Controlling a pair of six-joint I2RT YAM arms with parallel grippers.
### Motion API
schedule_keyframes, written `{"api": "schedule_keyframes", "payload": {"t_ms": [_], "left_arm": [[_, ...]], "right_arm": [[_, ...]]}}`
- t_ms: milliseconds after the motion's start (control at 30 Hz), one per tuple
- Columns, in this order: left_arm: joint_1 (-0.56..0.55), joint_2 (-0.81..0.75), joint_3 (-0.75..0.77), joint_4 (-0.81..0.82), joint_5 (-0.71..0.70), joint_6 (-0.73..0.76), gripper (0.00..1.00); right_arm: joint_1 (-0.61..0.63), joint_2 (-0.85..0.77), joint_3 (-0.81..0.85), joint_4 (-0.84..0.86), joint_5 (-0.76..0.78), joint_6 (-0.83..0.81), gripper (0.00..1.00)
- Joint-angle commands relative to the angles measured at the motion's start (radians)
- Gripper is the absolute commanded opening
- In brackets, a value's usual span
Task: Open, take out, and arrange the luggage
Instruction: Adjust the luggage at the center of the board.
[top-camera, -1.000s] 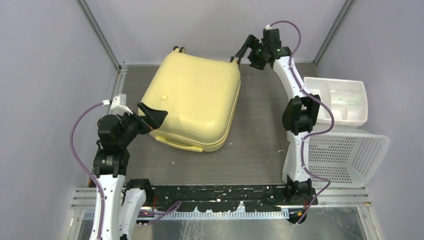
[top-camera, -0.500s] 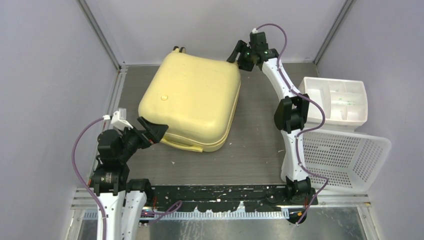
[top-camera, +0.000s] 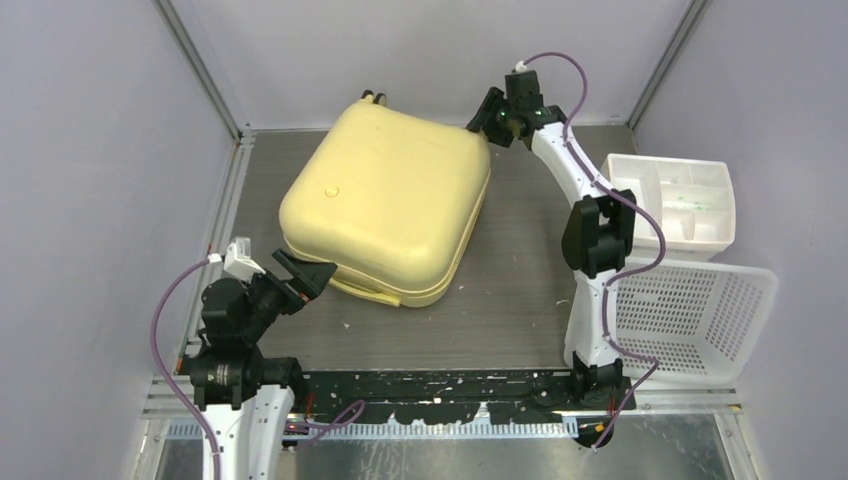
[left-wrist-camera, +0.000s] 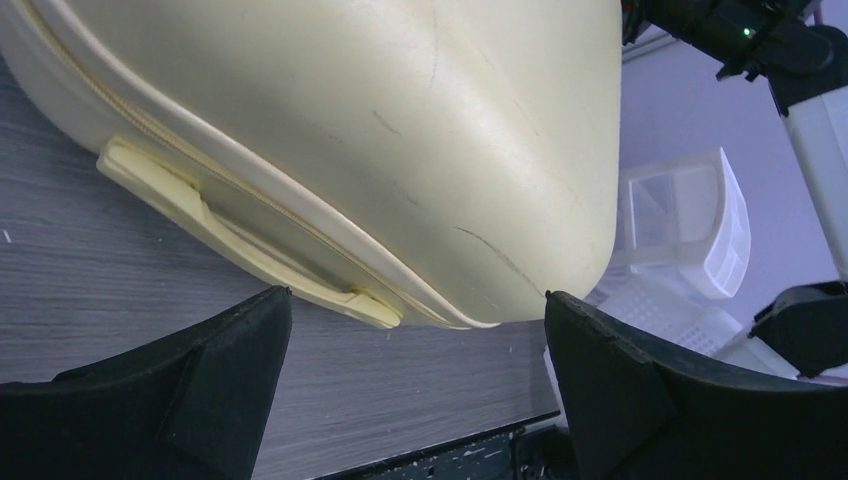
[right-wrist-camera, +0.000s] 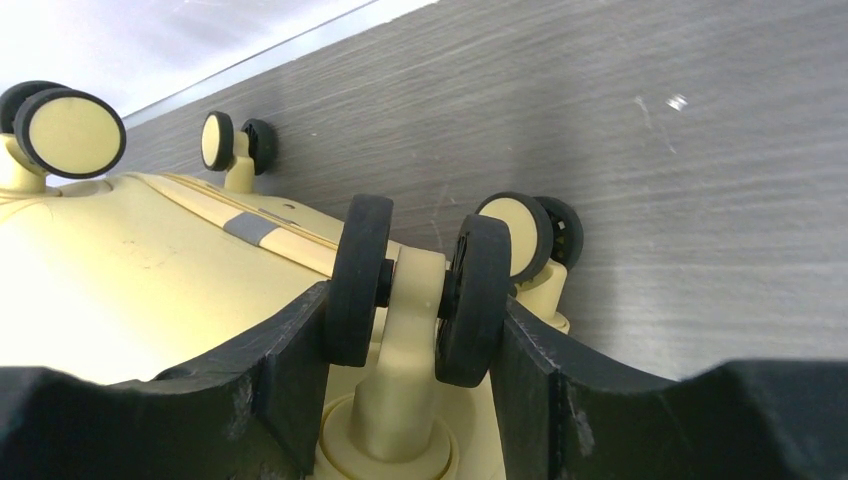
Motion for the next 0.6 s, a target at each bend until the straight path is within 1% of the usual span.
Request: {"api": "schedule_keyframes", "payload": {"t_ms": [0, 200, 367, 433, 467, 500, 533, 567], "left_arm": [[0.004, 0.010, -0.023, 0.020, -0.025, -0.059, 0.98], [0.004, 0.041, -0.082, 0.180, -0.009, -0.134, 0.98], [0.005, 0.118, -0.090, 0.249, -0.112, -0.142, 0.98], [0.004, 0.157, -0.113, 0.320, -0.150, -0.184, 0.98], [0.004, 0.175, -0.129, 0.380, -0.158, -0.203, 0.98], [0.004, 0.196, -0.150, 0.440, -0.159, -0.239, 0.98], [0.004, 0.220, -0.163, 0.488, -0.159, -0.261, 0.97], [0.004, 0.245, -0.168, 0.522, -0.157, -0.269, 0.97]], "right_arm": [[-0.045, -0.182, -0.169, 0.061, 0.101, -0.038, 0.31], [-0.047, -0.356, -0.438, 0.141, 0.101, -0.017, 0.31], [-0.049, -0.518, -0.676, 0.199, 0.101, 0.034, 0.37], [-0.051, -0.578, -0.755, 0.233, 0.092, 0.070, 0.42], [-0.051, -0.604, -0.789, 0.248, 0.087, 0.087, 0.47], [-0.050, -0.634, -0.817, 0.263, 0.073, 0.101, 0.55], [-0.050, -0.646, -0.834, 0.274, 0.066, 0.104, 0.59], [-0.050, -0.663, -0.844, 0.278, 0.064, 0.099, 0.70]]}}
